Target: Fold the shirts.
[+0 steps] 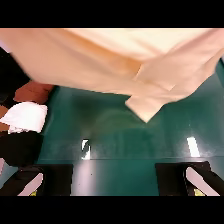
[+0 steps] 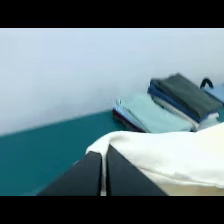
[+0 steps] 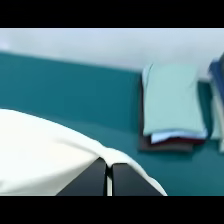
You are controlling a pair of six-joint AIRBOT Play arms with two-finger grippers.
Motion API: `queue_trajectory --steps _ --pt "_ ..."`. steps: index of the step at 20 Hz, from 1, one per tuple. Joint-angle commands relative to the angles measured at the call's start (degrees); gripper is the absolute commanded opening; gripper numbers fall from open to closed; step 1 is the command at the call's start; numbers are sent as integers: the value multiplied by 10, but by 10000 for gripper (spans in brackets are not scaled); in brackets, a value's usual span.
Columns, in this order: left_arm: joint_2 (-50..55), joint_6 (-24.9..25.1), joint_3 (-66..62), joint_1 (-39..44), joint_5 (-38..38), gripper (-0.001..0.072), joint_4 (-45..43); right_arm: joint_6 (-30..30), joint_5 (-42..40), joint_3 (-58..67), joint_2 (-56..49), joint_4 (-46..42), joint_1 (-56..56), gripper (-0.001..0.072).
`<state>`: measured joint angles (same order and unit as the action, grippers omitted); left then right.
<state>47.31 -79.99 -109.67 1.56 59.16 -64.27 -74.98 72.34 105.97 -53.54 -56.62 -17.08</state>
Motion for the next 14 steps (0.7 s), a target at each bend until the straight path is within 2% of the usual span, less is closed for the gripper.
queue_trajectory --steps 1,3,7,11,14 --pt "-30 -12 -99 0 -10 23 -35 -46 9 113 23 -36 0 13" --pt "-31 -12 -103 0 -12 23 -47 -67 26 149 13 -34 0 13" --pt "2 -46 -24 0 41 23 -102 -101 88 172 -39 -33 0 13" --pt "101 -71 110 0 54 24 -87 -111 126 60 -104 -35 20 13" --pt "209 -70 196 0 50 24 -62 -111 145 -20 -199 -87 68 12"
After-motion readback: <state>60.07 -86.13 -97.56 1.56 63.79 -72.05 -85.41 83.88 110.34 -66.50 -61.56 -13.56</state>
